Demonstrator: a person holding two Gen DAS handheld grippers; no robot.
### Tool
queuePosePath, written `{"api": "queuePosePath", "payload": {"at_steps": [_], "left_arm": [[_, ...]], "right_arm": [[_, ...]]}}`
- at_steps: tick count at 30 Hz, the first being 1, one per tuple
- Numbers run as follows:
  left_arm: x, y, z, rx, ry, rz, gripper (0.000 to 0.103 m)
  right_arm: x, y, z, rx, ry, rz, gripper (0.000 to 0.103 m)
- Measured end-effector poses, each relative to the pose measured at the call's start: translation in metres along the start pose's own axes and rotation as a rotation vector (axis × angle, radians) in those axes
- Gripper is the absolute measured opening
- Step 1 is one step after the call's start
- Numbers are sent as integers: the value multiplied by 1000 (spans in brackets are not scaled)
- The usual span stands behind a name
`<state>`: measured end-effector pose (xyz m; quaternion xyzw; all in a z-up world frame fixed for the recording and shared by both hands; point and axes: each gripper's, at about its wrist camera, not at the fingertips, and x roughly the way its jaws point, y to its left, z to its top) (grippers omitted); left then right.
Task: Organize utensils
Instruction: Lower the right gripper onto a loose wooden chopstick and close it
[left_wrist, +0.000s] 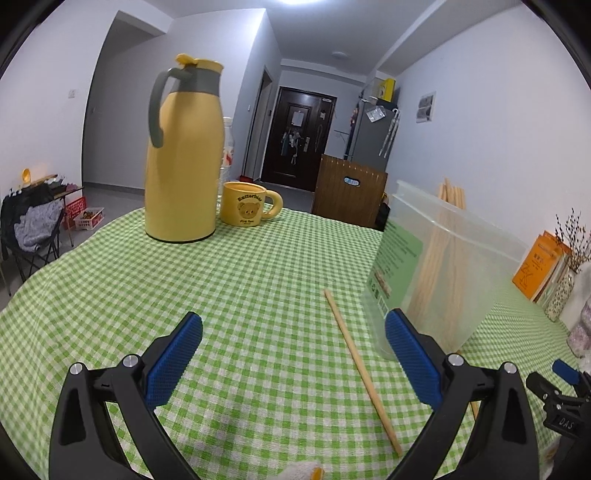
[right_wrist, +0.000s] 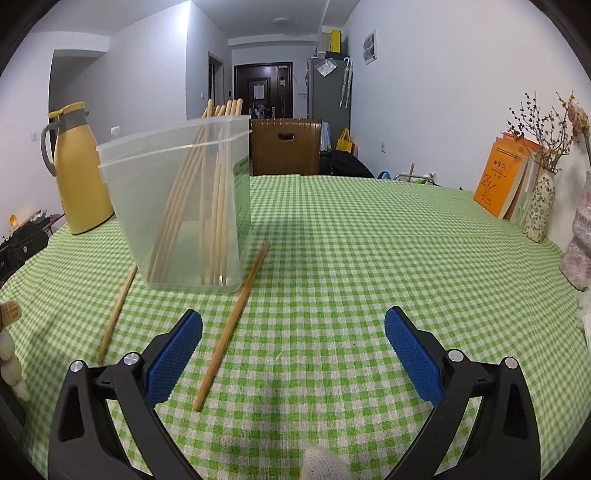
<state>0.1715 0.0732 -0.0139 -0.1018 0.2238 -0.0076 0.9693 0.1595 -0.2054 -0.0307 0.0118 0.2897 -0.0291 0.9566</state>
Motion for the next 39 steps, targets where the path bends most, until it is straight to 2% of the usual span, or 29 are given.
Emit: {"api": "queuePosePath", "payload": {"at_steps": [4,13,20,21,23,25,27,34,39], "left_arm": [[2,8,-1,-28,11,-23,96],[-13,7,-5,-18,-35,-43,96],[-25,2,-7,-8,-63,-62,96],[-26,2,-7,-9,-65,-63,96],[-27,2,-7,-12,-68,-67,96],[-28,3,-7,-15,-68,-73,96],[-30,5,-6,-24,-70,-83,96],[-33,9,-5,-45,-79,-97,96],[-35,10,-5,-50,-83,-110,96]], "right_arm": [[0,4,1,-21,21,4,95],[2,10,16,-50,70,61,95],[35,17,27,-67,226,131,95],[39,19,28,-71,244,132,93],[51,23,30,-81,292,137,79],[61,25,31,-81,337,150,58],[72,27,31,-80,384,165,45],[105,29,38,0,508,191,27],[121,33,40,35,563,157,21]]}}
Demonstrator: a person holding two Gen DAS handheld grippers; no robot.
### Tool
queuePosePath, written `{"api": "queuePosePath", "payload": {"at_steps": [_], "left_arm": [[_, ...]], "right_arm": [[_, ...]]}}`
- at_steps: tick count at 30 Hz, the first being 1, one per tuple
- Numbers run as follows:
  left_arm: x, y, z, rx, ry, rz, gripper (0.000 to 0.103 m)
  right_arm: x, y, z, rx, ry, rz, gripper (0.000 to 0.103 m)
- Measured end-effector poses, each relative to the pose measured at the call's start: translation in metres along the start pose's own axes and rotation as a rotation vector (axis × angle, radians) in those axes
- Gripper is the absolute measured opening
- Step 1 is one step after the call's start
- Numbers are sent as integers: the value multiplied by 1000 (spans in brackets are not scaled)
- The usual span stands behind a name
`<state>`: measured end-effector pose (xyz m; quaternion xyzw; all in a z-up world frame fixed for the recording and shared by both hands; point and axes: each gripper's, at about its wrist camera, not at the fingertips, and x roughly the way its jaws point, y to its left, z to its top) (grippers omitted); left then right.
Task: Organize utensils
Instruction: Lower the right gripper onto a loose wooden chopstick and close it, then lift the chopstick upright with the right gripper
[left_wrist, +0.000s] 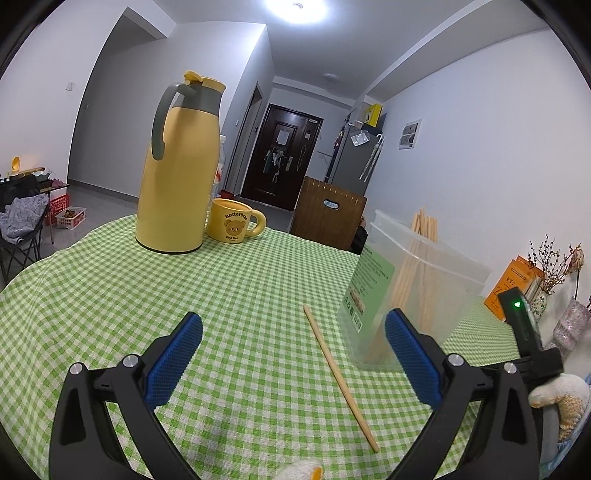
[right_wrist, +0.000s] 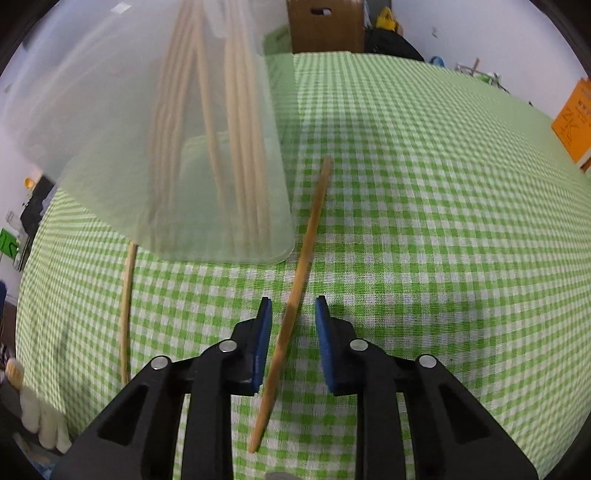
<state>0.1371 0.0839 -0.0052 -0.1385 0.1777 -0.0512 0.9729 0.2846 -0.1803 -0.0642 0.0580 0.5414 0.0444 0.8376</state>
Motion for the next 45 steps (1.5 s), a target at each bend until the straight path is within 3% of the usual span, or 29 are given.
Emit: {"api": "queuePosePath", "payload": {"at_steps": [10,18,30,35,41,45], "left_arm": [[-7,2,1,-19,-11,-38,96],[-11,1,1,-20,-18,-54,96],[-9,5,1,-38,-12,-51,96],[-5,7,1,-39,-6,-39,96],[0,11,0,-47,7,-26,96],[4,16,1,-63,15,-13,96]], "right_arm": [[24,10,17,37,29,-50,9],[32,27,20,14,37,-109,9],[11,-2,6,97,-22,-52,7],[-15,-20,-5,97,-144,-38,7],[-62,-28,-29,66,-433,-52,7],[-87,-34,-40,15,-618,-119,7]]}}
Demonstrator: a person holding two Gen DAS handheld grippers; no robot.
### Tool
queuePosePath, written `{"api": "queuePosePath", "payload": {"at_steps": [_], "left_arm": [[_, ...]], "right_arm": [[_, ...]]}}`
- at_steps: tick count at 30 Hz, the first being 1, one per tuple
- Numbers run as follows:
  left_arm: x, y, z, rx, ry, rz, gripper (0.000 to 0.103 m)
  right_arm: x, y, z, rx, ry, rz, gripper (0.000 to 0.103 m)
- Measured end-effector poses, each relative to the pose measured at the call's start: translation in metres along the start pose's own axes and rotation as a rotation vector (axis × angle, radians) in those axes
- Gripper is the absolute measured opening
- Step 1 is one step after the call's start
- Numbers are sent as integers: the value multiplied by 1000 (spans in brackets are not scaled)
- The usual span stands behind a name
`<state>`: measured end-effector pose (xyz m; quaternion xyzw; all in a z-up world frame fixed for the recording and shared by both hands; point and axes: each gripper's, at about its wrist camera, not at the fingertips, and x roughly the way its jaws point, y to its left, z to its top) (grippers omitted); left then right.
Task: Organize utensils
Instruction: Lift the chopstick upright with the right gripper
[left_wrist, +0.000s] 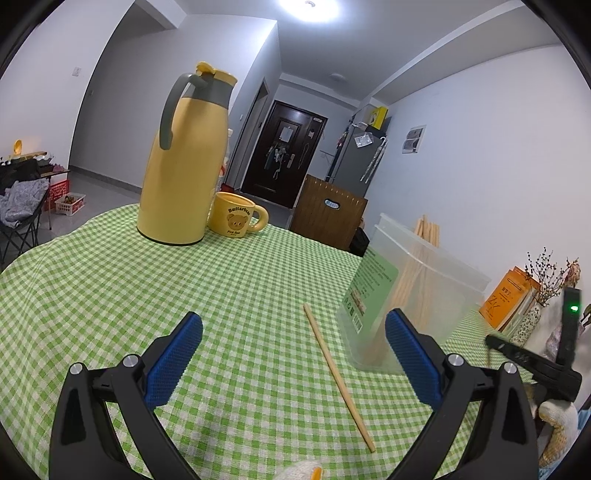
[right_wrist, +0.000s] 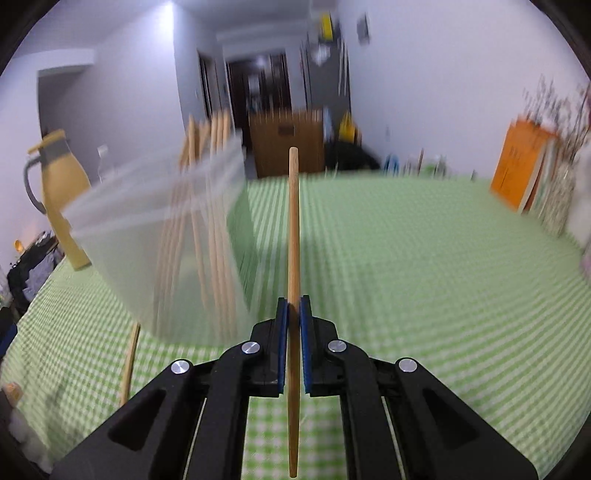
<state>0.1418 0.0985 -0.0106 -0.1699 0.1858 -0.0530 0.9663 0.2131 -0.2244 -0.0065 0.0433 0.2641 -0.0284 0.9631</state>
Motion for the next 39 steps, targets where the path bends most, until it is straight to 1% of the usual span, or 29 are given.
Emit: {"api": "queuePosePath", "payload": {"at_steps": [3,7,9,11,15,23,26,29,30,31,33,34,39], "left_arm": [[3,6,1,-23,7,14,96],[13,9,1,-31,30,73,96],[16,8,2,-27,37,94,96],[18,5,3,-10,46,121,96],[18,-6,8,38,54,149,96],[17,-18,20,54,76,152,96],[18,-27,25,94,80,175,96],[20,-33,31,112,91,177,96],[22,-35,32,118,102,176,96],[26,-38,34,128,133,171,96],[32,-42,36,134,170,162,96],[37,-46,36,150,206,161,96],[56,-60,35,174,323,159,96]], "right_arm": [[-20,-9,-1,-38,-158,-58,7],[-27,-26,-8,4,-266,-42,7],[-26,-32,-9,18,-293,-37,7],[-22,-36,-11,24,-297,-37,7],[-20,-28,-13,35,-301,-39,7],[-24,-25,-14,43,-306,-27,7],[-25,-25,-15,46,-309,-29,7],[-25,-26,-15,51,-311,-32,7],[-25,-26,-15,52,-310,-33,7],[-25,-26,-15,54,-309,-34,7],[-24,-28,-15,59,-308,-35,7],[-24,-28,-15,61,-307,-36,7],[-25,-30,-15,69,-305,-36,7]]}}
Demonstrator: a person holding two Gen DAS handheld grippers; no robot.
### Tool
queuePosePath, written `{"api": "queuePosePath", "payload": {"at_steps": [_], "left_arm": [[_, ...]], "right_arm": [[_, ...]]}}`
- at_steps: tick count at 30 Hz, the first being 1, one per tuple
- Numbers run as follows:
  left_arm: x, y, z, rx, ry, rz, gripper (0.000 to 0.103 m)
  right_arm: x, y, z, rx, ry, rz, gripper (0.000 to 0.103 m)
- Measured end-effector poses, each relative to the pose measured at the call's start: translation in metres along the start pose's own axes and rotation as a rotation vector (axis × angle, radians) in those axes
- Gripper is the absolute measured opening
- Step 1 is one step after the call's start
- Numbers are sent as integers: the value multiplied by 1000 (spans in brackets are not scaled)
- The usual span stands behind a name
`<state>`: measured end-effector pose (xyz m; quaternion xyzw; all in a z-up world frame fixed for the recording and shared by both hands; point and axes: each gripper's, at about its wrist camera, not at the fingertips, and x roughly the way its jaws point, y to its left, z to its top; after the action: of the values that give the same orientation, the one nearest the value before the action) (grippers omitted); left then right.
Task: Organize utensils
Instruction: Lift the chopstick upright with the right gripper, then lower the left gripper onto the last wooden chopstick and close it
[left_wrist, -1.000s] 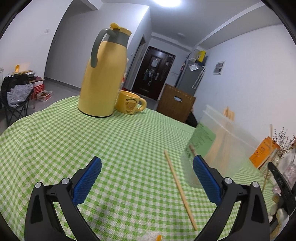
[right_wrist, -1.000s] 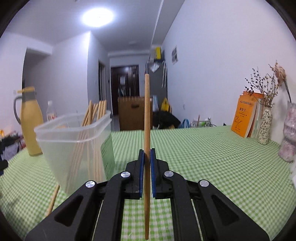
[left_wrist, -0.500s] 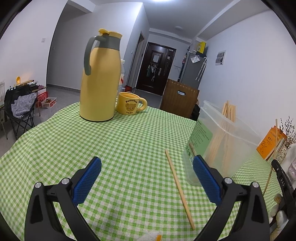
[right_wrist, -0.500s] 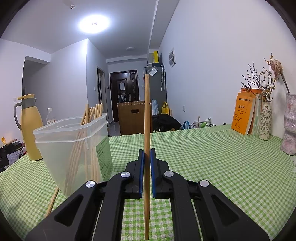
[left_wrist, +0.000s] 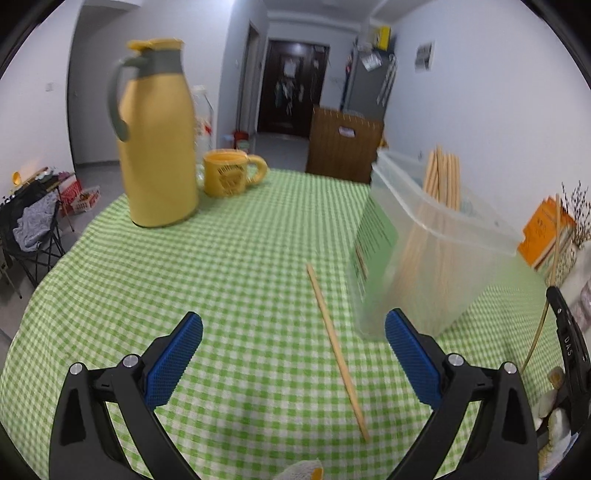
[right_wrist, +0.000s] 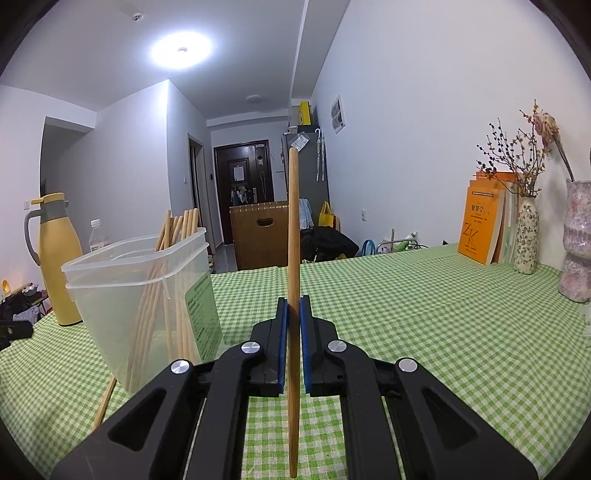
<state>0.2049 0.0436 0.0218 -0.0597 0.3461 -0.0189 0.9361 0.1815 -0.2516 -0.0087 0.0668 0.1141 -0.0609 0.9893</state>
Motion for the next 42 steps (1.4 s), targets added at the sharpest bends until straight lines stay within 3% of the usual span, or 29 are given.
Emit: {"api": "queuePosePath", "payload": {"at_steps": [8,19,34,42], "left_arm": [[31,-31,3,90,115,71,96],[72,-44,8,98,231,147,95],[105,-58,8,105,337,160,76],[121,-58,4,99,390,145,51]], "right_arm": [[-1,-1,0,10,1,3,7],[1,-3,-1,21,15,0,7],[3,-3,-2,26,29,2,7],[4,-3,-1,31,34,2,7]]}}
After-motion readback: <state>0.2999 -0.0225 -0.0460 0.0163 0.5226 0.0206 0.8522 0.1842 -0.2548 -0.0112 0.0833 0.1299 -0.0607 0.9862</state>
